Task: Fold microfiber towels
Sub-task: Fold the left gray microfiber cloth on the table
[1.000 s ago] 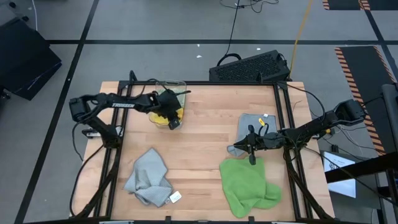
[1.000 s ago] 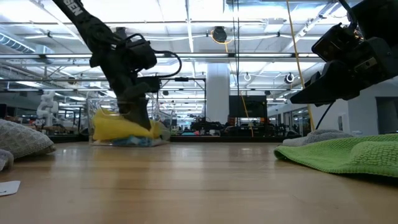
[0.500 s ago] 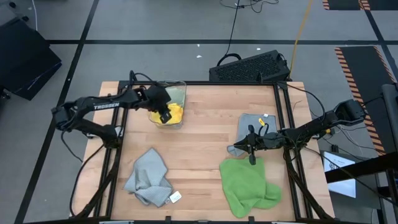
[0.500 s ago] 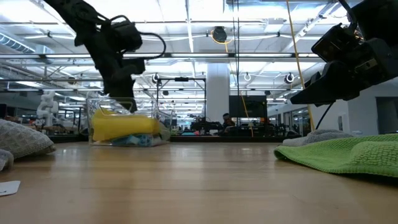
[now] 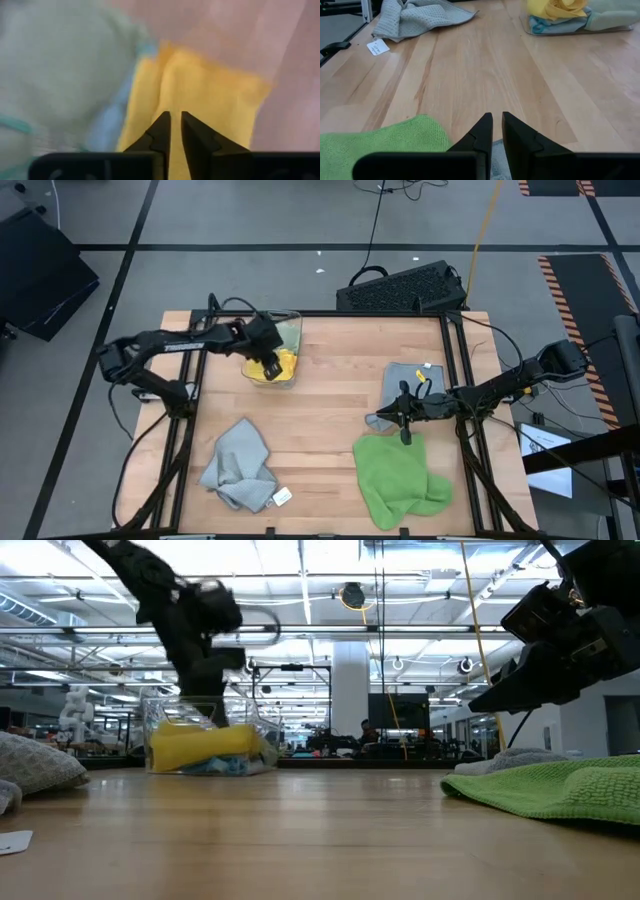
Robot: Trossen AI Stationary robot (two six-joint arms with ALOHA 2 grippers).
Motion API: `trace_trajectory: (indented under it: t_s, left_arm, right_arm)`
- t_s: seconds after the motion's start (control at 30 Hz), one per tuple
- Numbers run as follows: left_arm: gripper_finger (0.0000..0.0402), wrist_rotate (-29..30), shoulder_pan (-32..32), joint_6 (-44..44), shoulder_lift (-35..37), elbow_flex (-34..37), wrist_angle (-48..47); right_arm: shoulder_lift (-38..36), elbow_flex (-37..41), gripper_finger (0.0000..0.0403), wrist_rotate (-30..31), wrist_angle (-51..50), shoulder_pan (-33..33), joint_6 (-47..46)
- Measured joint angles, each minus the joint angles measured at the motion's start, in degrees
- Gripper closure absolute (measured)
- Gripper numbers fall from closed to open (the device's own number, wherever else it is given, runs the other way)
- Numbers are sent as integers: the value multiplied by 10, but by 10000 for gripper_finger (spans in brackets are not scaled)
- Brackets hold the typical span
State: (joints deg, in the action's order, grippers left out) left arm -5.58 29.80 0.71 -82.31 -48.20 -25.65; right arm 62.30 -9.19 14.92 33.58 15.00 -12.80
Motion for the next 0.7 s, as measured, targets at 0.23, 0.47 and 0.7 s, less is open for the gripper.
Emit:
trace_trajectory:
  t_s: [0.23, 0.47, 0.7]
  left_arm:
    - [395, 103, -64, 34, 98, -67, -103]
    - [374, 231, -271, 134, 178, -81, -175]
    - [294, 292, -484, 310, 167, -61, -218]
  right_arm:
    - [0, 0, 367, -17, -5, 1, -38]
    - [0, 0, 367, -45, -29, 25, -85]
    - [0, 0, 367, -44, -30, 70, -125]
